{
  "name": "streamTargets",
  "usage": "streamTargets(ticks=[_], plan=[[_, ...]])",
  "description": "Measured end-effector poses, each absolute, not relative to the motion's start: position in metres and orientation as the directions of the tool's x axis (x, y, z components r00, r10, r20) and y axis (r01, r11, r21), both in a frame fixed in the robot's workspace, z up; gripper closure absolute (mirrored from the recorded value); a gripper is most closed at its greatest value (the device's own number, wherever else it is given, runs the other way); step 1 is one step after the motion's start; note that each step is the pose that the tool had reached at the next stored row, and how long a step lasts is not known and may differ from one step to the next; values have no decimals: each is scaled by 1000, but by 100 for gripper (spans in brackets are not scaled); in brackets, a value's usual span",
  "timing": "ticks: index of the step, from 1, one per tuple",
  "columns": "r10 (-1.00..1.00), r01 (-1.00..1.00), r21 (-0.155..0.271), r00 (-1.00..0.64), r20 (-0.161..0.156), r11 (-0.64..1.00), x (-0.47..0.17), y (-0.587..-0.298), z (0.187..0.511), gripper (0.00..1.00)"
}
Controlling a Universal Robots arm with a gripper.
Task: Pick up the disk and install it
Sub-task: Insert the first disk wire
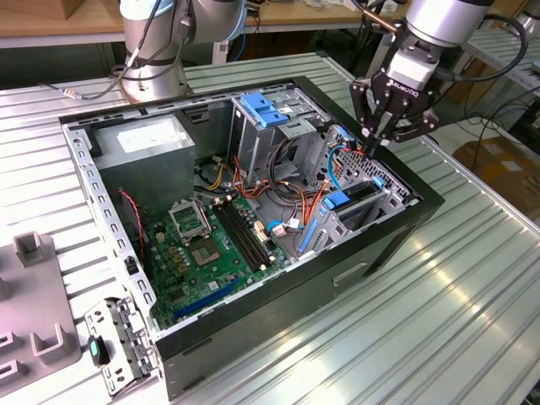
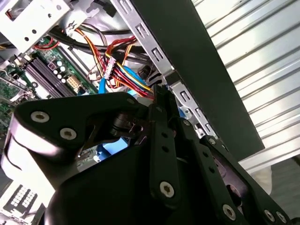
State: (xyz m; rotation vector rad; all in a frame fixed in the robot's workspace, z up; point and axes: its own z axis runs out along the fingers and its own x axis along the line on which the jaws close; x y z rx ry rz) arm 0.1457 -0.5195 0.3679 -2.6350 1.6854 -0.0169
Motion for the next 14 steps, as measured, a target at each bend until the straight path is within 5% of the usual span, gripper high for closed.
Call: streamTargets(ticks=[14], plan=[[-952, -952, -20, 306, 3, -306, 139, -520, 366, 84]])
